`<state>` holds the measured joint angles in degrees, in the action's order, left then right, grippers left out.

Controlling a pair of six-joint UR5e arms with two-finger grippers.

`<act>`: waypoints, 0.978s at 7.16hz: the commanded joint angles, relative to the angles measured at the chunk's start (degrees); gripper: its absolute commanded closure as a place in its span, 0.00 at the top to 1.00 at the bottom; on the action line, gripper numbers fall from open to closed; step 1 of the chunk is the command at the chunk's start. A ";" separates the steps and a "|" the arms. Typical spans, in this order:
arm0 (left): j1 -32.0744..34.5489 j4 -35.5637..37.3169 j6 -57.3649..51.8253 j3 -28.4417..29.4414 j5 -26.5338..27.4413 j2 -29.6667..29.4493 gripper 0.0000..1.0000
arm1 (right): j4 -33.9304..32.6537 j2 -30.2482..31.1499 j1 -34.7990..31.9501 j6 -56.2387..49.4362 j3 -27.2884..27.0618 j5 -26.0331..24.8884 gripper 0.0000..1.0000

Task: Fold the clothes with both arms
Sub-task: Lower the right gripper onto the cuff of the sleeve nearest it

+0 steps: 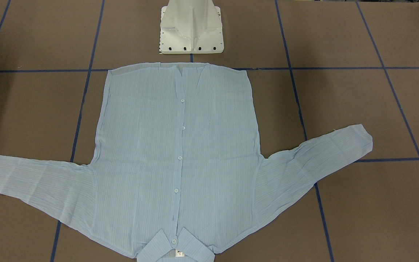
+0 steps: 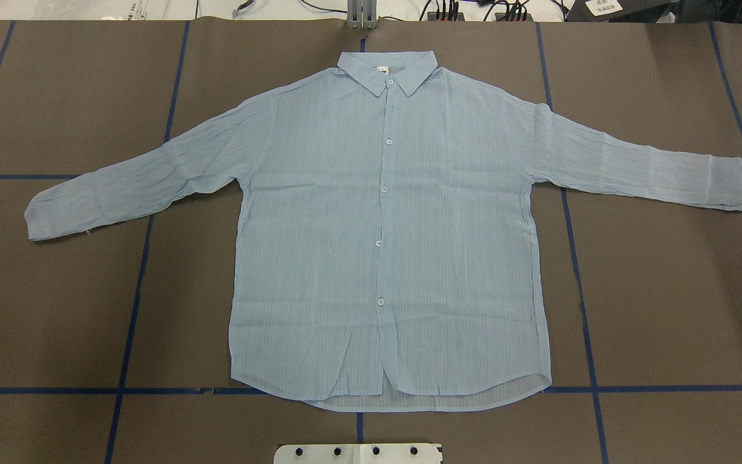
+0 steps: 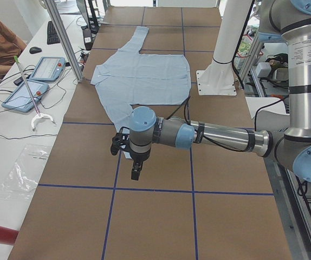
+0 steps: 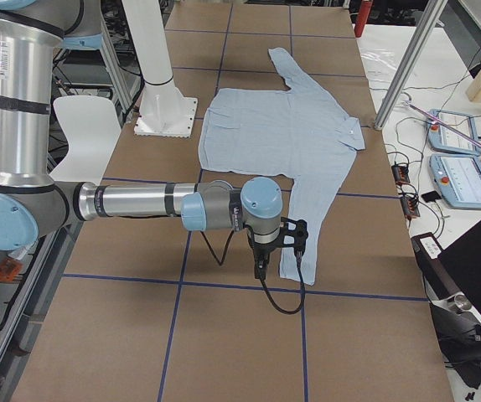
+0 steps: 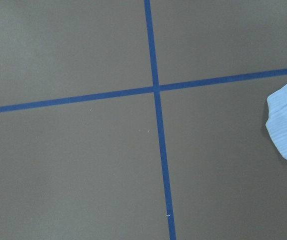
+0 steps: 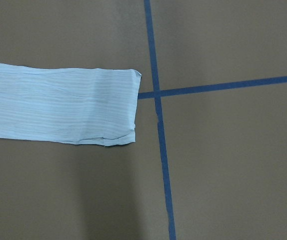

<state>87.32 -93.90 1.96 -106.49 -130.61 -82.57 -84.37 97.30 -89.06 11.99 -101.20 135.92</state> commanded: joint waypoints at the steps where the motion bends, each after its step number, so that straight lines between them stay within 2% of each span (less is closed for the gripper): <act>1: -0.48 -1.62 -0.28 1.27 -0.08 -1.36 1.00 | 2.89 -0.36 2.30 -0.04 1.96 0.31 1.00; 2: -0.57 -5.29 0.15 1.29 -0.09 -1.45 1.00 | 7.42 -3.93 4.92 -0.04 8.67 0.74 1.00; 3: -0.66 -6.19 0.85 2.94 0.17 -3.89 1.00 | 15.64 -4.92 8.25 0.40 12.66 0.40 1.00; 4: -0.75 -6.90 2.42 5.31 -0.08 -4.87 1.00 | 20.86 -8.93 9.24 2.14 19.74 -0.30 1.00; 6: -0.92 -8.74 2.61 4.89 -0.09 -4.80 1.00 | 29.82 -14.05 10.73 2.86 32.93 -0.74 1.00; 7: -0.84 -8.93 2.44 4.98 -0.09 -4.80 1.00 | 33.18 -14.24 11.01 3.56 34.48 -1.01 1.00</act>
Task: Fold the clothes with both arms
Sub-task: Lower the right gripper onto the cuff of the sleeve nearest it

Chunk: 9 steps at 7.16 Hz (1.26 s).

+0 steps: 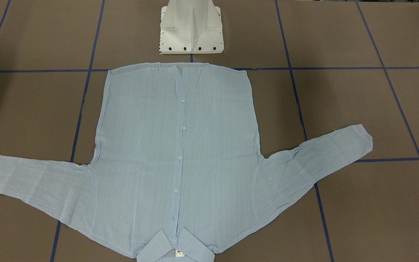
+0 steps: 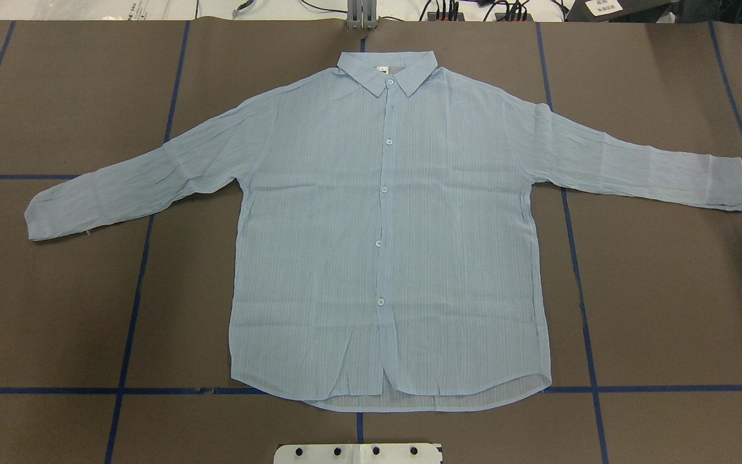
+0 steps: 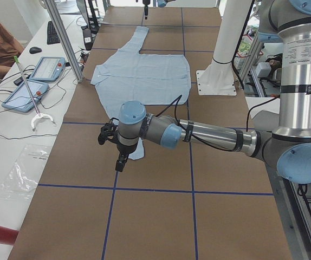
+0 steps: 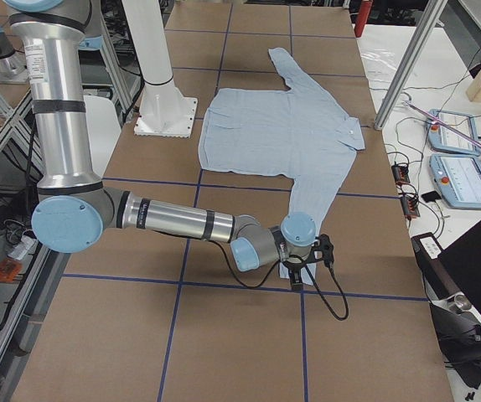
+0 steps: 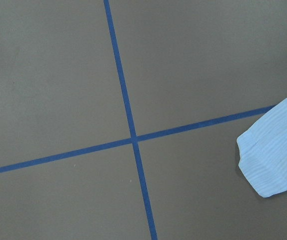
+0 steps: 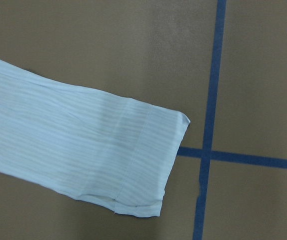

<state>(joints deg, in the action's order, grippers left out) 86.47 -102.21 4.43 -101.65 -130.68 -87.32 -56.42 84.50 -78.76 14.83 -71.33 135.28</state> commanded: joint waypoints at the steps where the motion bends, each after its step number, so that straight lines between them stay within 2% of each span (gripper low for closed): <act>1: -0.08 -0.70 -0.03 0.04 -0.01 -0.04 1.00 | 5.27 -1.62 2.28 1.68 4.54 -1.06 1.00; 2: -0.08 -0.79 -0.03 0.04 -0.10 -0.04 1.00 | 5.27 -2.58 4.65 2.48 4.62 -4.38 1.00; 4: 0.01 -0.79 -0.12 0.04 -0.01 -0.04 1.00 | 5.27 -2.50 6.61 3.63 4.97 -5.46 0.98; 9: 0.01 -1.85 0.05 0.13 -0.01 0.04 1.00 | 5.01 -2.06 6.69 3.71 6.12 -5.29 0.71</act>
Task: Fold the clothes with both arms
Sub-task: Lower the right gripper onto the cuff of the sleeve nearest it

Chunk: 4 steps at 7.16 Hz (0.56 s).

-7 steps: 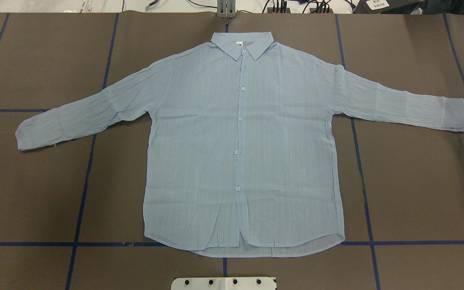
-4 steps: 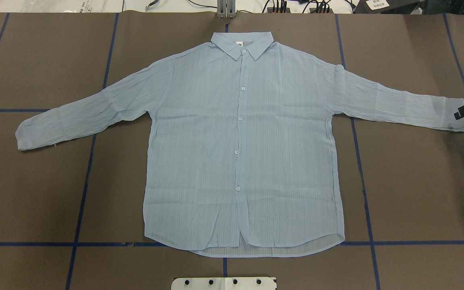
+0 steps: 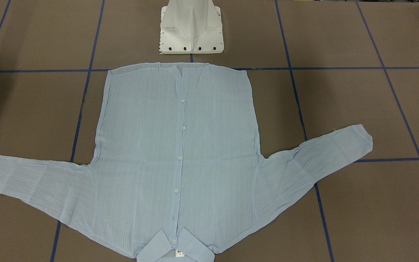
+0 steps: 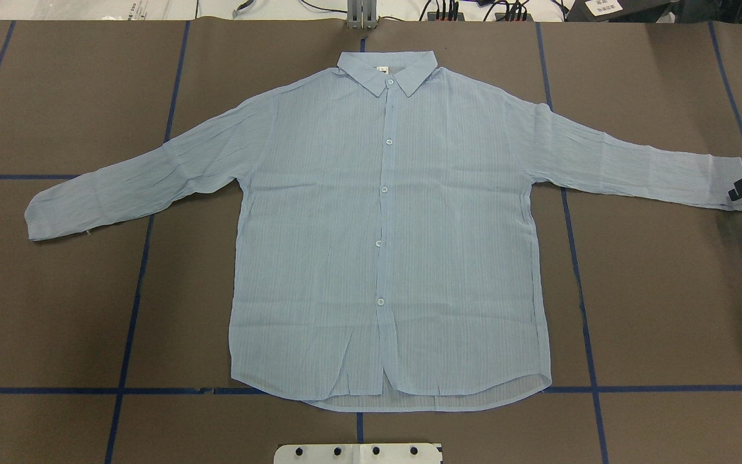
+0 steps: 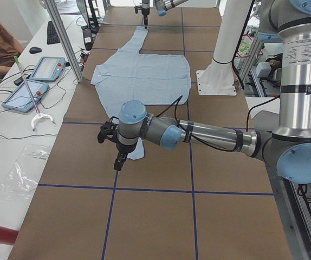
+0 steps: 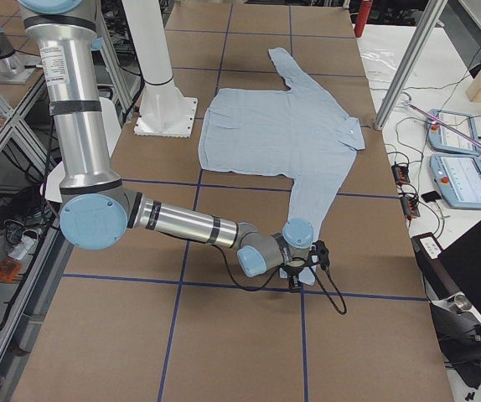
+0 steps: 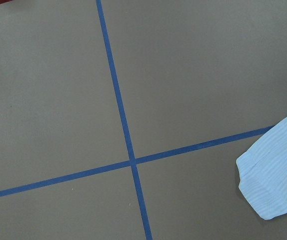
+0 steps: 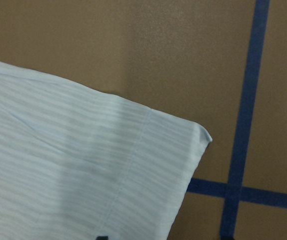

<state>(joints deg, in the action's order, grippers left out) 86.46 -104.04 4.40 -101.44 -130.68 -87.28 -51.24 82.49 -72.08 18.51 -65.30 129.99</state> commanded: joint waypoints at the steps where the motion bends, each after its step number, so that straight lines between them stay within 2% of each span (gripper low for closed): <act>1: 0.03 -0.03 0.08 0.01 -0.01 0.00 1.00 | -0.17 -0.05 0.18 0.03 0.09 0.00 0.65; 3: 0.03 -0.03 -0.01 0.10 -0.01 -0.08 1.00 | -0.26 -0.14 0.71 0.03 0.17 0.00 0.62; 4: 0.03 -0.03 0.17 0.10 0.08 -0.08 1.00 | -0.26 -0.14 0.80 0.03 0.17 0.00 0.55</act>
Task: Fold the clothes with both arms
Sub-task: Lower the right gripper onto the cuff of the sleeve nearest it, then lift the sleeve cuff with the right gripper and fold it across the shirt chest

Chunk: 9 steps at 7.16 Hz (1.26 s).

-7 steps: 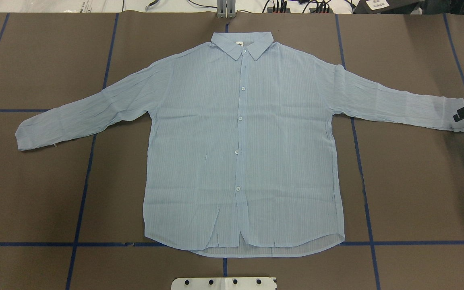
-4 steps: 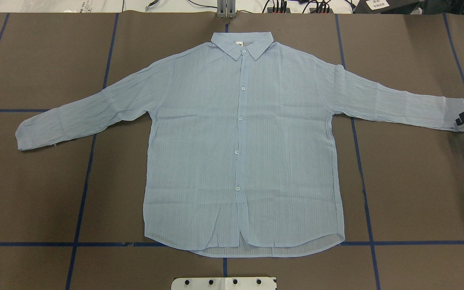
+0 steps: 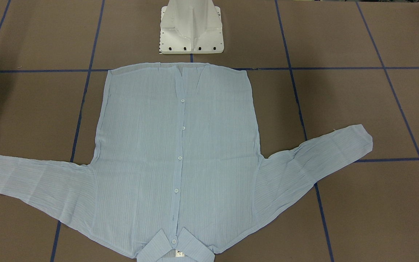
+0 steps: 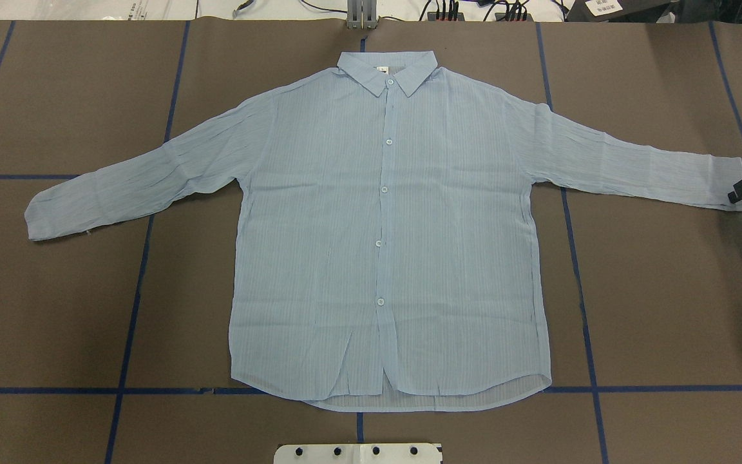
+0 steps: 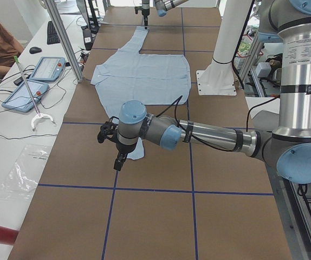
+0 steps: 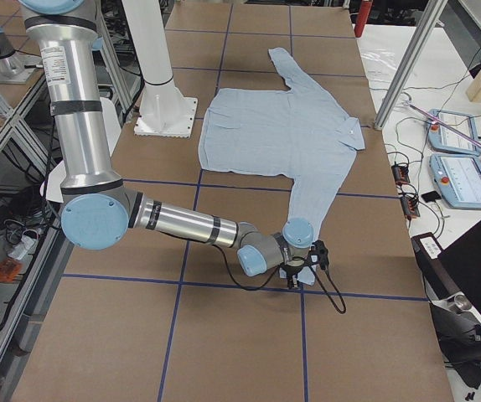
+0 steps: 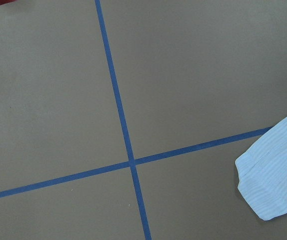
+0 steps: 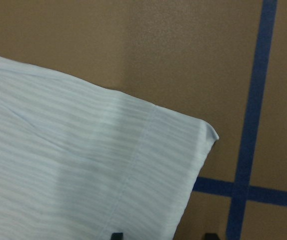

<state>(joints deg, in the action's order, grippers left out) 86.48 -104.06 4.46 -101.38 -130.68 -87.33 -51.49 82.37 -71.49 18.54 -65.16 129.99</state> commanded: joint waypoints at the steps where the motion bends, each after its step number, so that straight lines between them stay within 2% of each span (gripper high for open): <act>1: 0.00 0.00 0.19 0.04 0.07 -0.04 1.00 | 0.07 -0.02 0.21 0.00 0.03 0.09 0.29; 2: 0.00 0.00 0.28 0.04 0.07 -0.12 1.00 | 0.07 -0.02 0.21 -0.09 -0.05 0.09 0.00; 5: 0.00 0.00 0.37 0.21 -0.02 -0.12 1.00 | 0.16 -0.37 0.12 0.00 -2.24 1.74 0.00; 6: 0.00 0.00 0.28 0.30 0.07 -0.12 1.00 | 0.07 -0.54 -0.05 0.00 -4.60 4.89 0.00; 8: 0.00 0.00 0.28 0.56 -0.02 -0.21 1.00 | -0.36 -2.02 -0.14 0.18 -12.67 7.81 0.00; 9: 0.00 0.00 0.20 0.83 0.07 -0.21 1.00 | -0.45 -4.82 0.12 5.48 -14.89 10.52 0.00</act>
<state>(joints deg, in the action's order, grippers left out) 86.48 -104.06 4.73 -100.82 -130.65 -87.53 -51.77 80.15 -71.54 19.90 -76.56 137.78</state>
